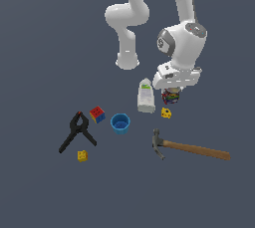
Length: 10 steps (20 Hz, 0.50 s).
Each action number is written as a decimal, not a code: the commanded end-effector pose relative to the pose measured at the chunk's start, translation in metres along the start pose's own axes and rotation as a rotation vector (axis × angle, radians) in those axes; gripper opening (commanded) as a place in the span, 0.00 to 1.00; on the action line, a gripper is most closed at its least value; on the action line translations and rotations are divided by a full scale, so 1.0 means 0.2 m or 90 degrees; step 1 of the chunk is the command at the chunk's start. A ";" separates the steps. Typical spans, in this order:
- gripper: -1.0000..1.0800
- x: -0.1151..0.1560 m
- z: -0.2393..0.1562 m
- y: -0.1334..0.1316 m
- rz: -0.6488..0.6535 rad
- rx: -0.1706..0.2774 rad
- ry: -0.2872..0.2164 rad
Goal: Pick up a designated object from a clutter of objects.
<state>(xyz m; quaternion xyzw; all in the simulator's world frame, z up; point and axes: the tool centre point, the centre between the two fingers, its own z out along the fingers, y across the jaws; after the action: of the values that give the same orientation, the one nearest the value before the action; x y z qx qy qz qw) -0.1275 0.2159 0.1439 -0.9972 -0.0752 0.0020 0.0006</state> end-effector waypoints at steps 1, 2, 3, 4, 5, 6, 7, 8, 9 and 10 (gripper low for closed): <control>0.00 0.02 -0.11 0.06 0.000 0.002 0.002; 0.00 0.02 -0.16 0.08 0.000 0.002 0.002; 0.00 0.03 -0.21 0.11 0.000 0.002 0.002; 0.00 0.03 -0.25 0.14 -0.001 0.003 0.002; 0.00 0.04 -0.30 0.16 -0.001 0.003 0.002; 0.00 0.05 -0.34 0.19 -0.001 0.003 0.002; 0.00 0.05 -0.39 0.21 -0.001 0.004 0.002; 0.00 0.06 -0.44 0.24 -0.001 0.004 0.002; 0.00 0.07 -0.48 0.27 -0.001 0.004 0.002; 0.00 0.07 -0.53 0.29 -0.001 0.004 0.002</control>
<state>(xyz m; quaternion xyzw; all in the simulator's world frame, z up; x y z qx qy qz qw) -0.1073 0.1678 0.2340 -0.9971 -0.0755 0.0020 0.0030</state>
